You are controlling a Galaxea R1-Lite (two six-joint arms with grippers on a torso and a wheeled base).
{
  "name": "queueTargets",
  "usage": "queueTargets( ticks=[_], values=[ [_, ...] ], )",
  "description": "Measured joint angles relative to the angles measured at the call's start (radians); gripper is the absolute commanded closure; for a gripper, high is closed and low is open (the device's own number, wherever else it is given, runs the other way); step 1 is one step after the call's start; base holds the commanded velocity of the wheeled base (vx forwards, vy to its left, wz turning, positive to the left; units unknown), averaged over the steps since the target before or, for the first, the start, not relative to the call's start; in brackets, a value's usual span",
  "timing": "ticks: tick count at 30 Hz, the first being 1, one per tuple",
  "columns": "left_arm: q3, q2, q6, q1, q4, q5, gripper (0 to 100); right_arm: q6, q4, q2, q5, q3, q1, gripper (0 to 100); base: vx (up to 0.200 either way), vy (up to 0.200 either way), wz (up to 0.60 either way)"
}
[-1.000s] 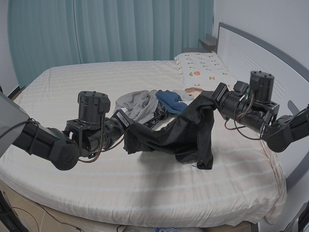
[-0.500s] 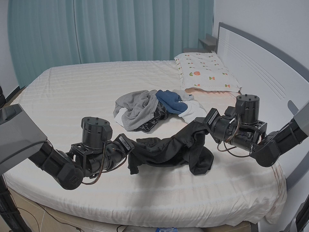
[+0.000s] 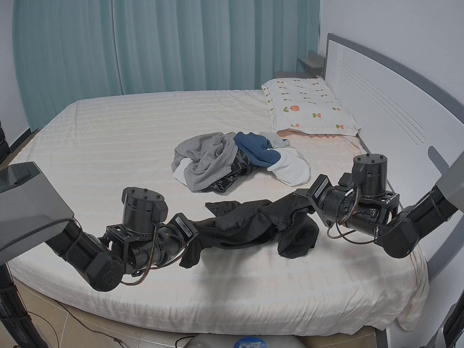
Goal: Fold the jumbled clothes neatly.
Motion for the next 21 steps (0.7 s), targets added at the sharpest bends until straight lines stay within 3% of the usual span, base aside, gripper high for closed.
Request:
queueTargets(
  ticks=[7,13,18,21],
  values=[
    [0.009,-0.001,-0.019,0.013,0.000,-0.002,100,0.000,-0.002,-0.002,0.000,0.011,-0.003,100,0.000,0.000,0.00],
    [0.009,-0.002,-0.053,0.016,0.001,-0.003,100,-0.004,-0.002,-0.002,-0.014,0.014,0.000,100,0.000,0.200,0.00],
    [0.009,-0.008,-0.053,0.016,0.000,-0.004,100,-0.043,-0.017,0.000,-0.106,0.014,0.008,100,0.000,0.200,0.00],
    [0.009,-0.011,-0.053,0.018,0.000,-0.003,100,-0.053,-0.034,0.001,-0.119,0.013,0.015,100,0.000,0.200,0.00]
  ],
)
